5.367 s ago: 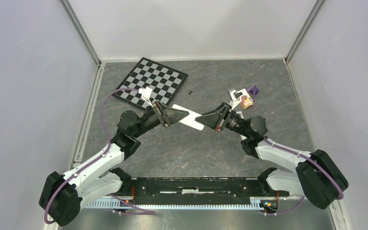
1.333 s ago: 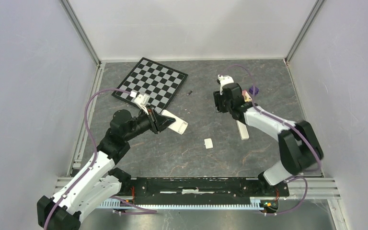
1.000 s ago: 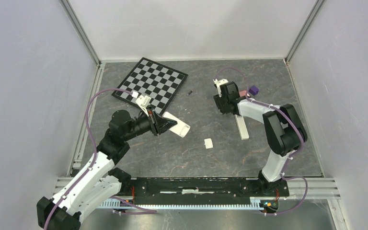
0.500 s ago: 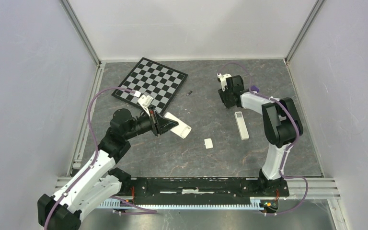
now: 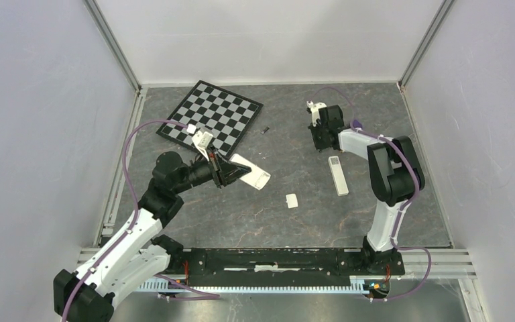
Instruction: Load the batteries into the remote control
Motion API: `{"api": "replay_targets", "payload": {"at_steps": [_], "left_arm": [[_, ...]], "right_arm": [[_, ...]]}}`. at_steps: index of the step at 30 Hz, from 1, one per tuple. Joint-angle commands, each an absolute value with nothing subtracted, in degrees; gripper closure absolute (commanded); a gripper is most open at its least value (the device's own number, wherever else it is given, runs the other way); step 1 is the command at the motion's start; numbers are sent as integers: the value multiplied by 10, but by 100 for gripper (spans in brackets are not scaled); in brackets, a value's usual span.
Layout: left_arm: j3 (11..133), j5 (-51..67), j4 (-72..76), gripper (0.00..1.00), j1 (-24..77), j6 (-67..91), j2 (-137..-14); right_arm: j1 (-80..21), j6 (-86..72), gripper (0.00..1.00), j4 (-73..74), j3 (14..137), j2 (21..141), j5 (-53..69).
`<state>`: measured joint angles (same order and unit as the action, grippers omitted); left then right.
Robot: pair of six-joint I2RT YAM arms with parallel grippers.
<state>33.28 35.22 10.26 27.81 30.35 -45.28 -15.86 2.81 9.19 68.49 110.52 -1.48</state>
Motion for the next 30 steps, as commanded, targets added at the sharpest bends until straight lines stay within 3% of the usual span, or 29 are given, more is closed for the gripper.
{"api": "replay_targets", "payload": {"at_steps": [1,9,17,24,30], "left_arm": [[335,365,189,98,275,344,-447],[298,219,236,98,276,478,-473],[211,100,376,98,277,606,-533],[172,72,488,98,279,678,-555],[144,54,560,98,281,719,-558]], "right_arm": [[-156,-25,100,30,634,1047,7],[-156,-158,100,-80,540,905,88],[-174,-423,100,-198,385,729,169],[-294,-548,100,-152,365,595,57],[-398,-589,100,-85,436,593,-48]]}}
